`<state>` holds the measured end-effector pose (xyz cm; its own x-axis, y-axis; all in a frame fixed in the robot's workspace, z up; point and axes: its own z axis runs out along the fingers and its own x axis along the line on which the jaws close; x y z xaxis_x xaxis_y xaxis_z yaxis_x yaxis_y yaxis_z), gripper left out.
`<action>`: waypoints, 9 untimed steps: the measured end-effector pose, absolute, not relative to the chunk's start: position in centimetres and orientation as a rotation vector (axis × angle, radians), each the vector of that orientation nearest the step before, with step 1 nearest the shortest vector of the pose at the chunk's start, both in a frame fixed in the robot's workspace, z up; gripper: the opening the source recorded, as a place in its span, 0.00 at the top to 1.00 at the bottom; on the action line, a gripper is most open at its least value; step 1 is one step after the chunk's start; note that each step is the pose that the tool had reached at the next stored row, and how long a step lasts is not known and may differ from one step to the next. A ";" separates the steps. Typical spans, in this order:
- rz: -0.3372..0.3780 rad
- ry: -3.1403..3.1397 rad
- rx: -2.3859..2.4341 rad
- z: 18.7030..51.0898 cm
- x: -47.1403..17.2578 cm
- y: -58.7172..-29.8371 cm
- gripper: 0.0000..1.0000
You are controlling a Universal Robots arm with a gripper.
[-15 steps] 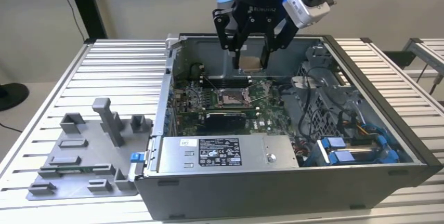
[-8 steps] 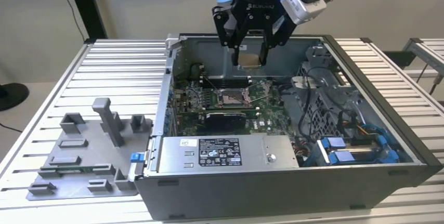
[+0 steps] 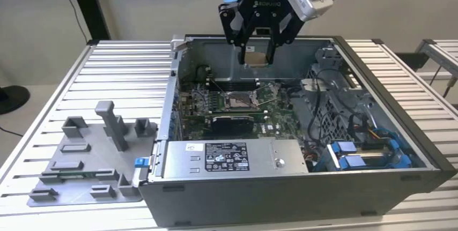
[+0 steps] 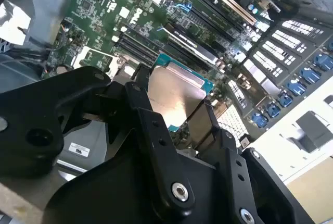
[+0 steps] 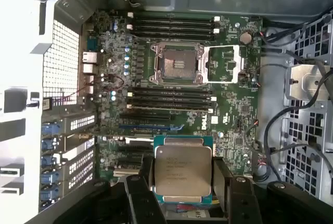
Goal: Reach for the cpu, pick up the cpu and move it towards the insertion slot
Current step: 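Pick up the cpu and move it towards the insertion slot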
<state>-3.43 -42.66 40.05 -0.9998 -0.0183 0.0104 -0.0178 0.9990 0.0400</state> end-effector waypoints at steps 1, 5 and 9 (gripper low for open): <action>-0.062 -3.130 0.028 40.1 -3.4 -42.5 1.00; -0.063 -3.130 0.028 40.0 -3.4 -42.0 1.00; -0.063 -3.130 0.028 40.0 -3.4 -41.3 1.00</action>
<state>-3.43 -41.33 39.99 -0.9998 -0.0183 0.0105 -0.0179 0.9990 0.0400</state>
